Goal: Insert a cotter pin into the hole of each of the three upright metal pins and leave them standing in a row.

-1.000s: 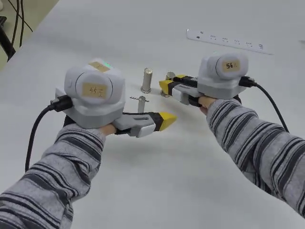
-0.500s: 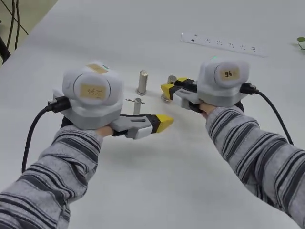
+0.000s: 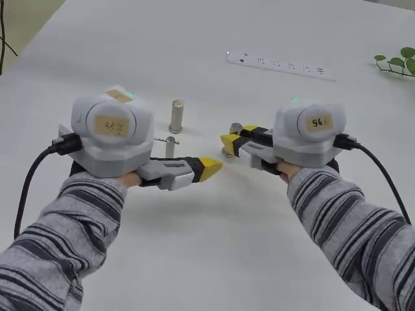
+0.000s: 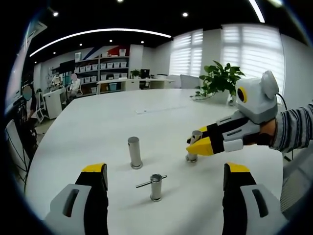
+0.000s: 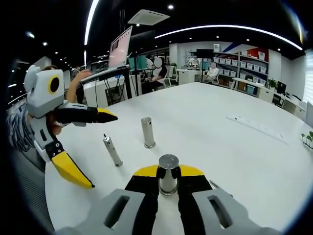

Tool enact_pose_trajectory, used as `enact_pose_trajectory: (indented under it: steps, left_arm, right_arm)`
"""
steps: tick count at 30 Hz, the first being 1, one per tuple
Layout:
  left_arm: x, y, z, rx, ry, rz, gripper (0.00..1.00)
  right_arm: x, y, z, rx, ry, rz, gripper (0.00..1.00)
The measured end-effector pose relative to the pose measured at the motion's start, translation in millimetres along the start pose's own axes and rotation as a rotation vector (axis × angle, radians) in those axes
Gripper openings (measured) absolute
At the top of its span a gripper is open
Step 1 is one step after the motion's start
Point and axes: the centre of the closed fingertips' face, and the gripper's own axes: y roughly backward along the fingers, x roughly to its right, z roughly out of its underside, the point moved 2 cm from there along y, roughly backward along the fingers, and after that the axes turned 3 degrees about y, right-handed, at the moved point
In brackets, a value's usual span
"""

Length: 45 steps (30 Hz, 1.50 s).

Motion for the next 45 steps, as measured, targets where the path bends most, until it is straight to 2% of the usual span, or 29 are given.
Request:
enact_pose_trajectory:
  steps: [7, 16, 23, 29, 36, 43, 45]
  left_arm:
    - [1.0, -0.1, 0.0, -0.001, -0.004, 0.0, 0.97]
    - [4.5, -0.9, 0.8, -0.006, -0.009, 0.014, 0.96]
    - [3.9, -0.7, 0.6, -0.006, -0.01, 0.013, 0.96]
    - [5.2, -1.3, 0.4, -0.005, -0.016, 0.019, 0.96]
    - [5.9, -1.5, 0.3, -0.006, -0.024, 0.02, 0.96]
    - [7.1, -1.0, -1.5, 0.002, -0.026, 0.025, 0.96]
    - [8.1, -1.0, -3.7, 0.015, -0.021, 0.03, 0.97]
  right_arm:
    - [-7.3, 12.1, 11.2, -0.013, -0.012, 0.013, 0.08]
    - [-10.9, 16.8, 23.6, -0.031, -0.039, 0.022, 0.09]
    - [-12.3, 18.6, 26.5, -0.031, -0.048, 0.031, 0.09]
    - [-17.3, 21.6, 29.4, -0.039, -0.034, 0.059, 0.09]
    - [-20.1, 22.4, 30.3, -0.059, -0.055, 0.097, 0.09]
    - [-21.7, 22.8, 31.1, -0.069, -0.082, 0.107, 0.1]
    - [-22.6, 23.2, 30.7, -0.069, -0.087, 0.102, 0.11]
